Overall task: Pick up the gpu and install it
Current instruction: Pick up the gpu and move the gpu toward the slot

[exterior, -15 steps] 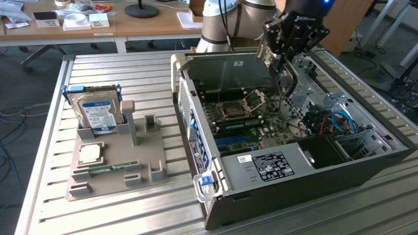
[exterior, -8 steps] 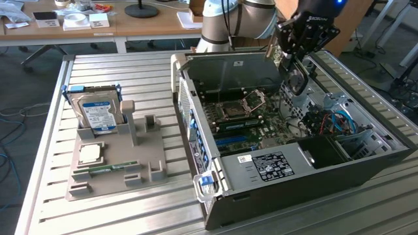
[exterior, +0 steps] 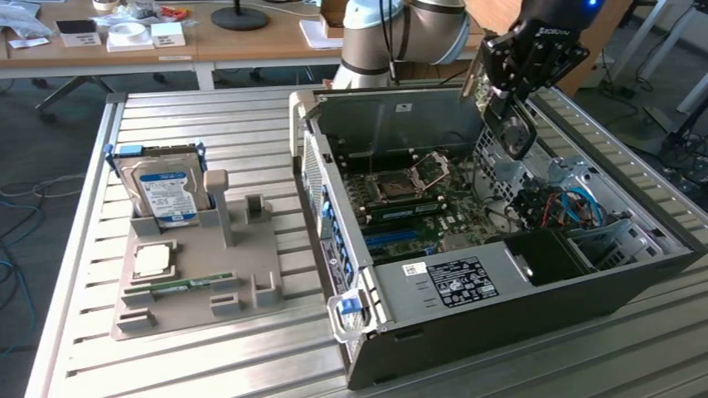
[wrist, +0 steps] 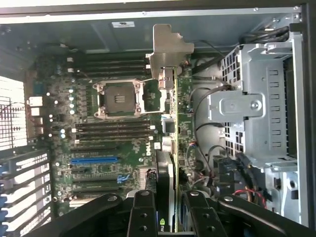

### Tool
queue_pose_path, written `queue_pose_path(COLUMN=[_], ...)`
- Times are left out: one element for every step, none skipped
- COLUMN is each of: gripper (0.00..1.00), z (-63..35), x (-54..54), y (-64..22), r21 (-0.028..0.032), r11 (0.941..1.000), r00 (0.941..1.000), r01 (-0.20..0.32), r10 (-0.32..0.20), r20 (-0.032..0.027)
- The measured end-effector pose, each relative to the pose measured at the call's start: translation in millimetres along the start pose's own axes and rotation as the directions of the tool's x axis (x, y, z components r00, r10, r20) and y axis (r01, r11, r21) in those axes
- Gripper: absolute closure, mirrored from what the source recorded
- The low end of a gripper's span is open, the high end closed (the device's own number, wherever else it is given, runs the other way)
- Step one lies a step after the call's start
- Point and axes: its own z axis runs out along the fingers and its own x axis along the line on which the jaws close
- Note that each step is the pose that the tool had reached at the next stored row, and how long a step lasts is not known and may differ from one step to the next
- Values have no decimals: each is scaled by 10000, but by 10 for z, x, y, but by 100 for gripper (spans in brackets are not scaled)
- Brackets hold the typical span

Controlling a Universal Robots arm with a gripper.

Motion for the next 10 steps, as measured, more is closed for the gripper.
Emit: queue_pose_path(gripper=[73, 73, 73, 73, 73, 73, 73, 73, 73, 73], z=[0, 0, 0, 0, 0, 0, 0, 0, 1, 2], x=[-14, -22, -24, -24, -24, -24, -24, -27, -39, -56], y=[1, 2, 2, 2, 2, 2, 2, 2, 3, 4], r21=[0, 0, -1, 0, 0, 0, 0, -1, -2, -2], r11=[10000, 10000, 10000, 10000, 10000, 10000, 10000, 10000, 10000, 10000], r00=[10000, 10000, 10000, 10000, 10000, 10000, 10000, 10000, 10000, 10000], r01=[0, 0, 0, 0, -1, 0, 0, 0, 9, 19], r10=[0, 0, 0, 0, 1, 0, 0, 0, -9, -19], r20=[0, 0, 0, 0, 0, 0, 0, 1, 0, -1])
